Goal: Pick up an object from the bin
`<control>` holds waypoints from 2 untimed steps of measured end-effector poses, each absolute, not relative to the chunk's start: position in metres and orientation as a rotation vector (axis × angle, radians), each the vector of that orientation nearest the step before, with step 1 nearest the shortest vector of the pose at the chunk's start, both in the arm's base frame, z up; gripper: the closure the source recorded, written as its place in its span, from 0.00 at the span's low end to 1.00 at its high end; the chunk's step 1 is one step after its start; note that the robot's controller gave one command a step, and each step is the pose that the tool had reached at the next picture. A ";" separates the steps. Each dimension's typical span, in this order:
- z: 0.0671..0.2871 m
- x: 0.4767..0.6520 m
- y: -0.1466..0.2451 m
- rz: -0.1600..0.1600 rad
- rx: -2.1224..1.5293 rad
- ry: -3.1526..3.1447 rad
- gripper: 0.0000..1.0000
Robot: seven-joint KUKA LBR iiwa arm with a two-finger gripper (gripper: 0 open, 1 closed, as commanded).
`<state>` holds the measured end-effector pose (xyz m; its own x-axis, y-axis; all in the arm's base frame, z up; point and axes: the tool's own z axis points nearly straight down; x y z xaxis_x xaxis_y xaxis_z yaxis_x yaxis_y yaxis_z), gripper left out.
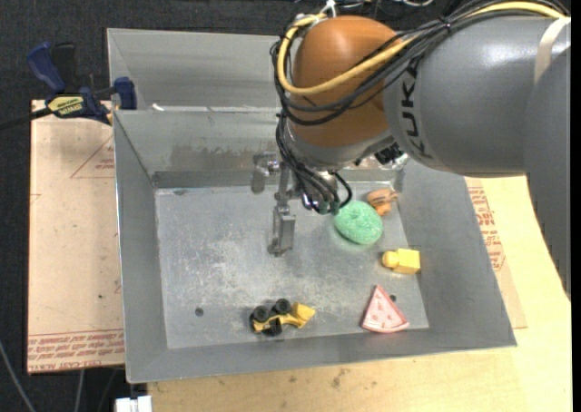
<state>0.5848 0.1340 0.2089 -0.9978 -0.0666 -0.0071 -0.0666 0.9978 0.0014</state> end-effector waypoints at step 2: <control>0.178 0.563 0.090 0.001 -0.127 3.135 0.00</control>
Offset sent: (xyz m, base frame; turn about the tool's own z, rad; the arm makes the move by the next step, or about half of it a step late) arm -0.0351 -0.0693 -0.0605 -0.1801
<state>0.5629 0.0897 0.1782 -0.9967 -0.0808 -0.0039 -0.0808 0.9967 0.0007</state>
